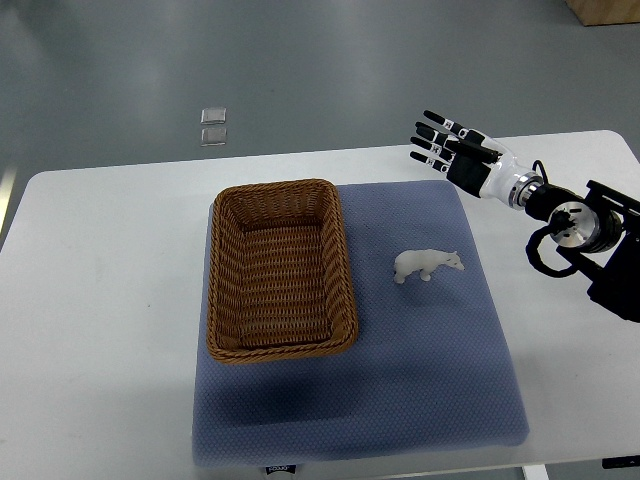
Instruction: Place white bear in brown basket with right hand
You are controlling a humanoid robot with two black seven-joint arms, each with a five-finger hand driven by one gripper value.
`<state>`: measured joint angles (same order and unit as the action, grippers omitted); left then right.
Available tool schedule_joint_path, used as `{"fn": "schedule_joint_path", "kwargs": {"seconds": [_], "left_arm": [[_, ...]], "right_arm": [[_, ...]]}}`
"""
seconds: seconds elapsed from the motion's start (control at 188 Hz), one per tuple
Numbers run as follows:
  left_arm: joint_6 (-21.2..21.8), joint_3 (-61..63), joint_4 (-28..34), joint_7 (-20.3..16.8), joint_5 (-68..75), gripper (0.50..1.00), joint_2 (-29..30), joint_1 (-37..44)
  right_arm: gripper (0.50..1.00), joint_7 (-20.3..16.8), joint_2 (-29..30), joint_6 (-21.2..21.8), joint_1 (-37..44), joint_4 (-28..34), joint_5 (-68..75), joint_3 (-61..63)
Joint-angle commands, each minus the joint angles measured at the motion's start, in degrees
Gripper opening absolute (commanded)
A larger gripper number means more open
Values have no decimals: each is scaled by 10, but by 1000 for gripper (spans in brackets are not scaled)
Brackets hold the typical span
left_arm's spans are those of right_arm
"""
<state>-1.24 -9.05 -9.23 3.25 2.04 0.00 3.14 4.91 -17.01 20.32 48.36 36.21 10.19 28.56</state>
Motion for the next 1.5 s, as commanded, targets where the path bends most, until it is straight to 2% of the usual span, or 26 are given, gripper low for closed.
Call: {"fn": "schedule_joint_path", "kwargs": {"seconds": [0.0,0.378,0.617,0.851,1.074,1.495], "left_arm": [[0,0,0,-1,0,1000,0,0],[0,0,6,0,0,1000,0,0],[4,0,6,0,0,1000,0,0],[4,0,7,0,0,1000,0,-1],[4,0,6,0,0,1000,0,0],[4,0,6,0,0,1000,0,0]], "right_arm": [[928,-2,0,1,2,1,0,-1],[928,-3,7,-10,1,0,-3,-1],[928,2,6,2,2,6,-39,0],[928,36,8,2,0,5,-42,0],[928,43,7,11,-1,5,-45,-2],[928,53,7,12,4,8,-242,-3]]}}
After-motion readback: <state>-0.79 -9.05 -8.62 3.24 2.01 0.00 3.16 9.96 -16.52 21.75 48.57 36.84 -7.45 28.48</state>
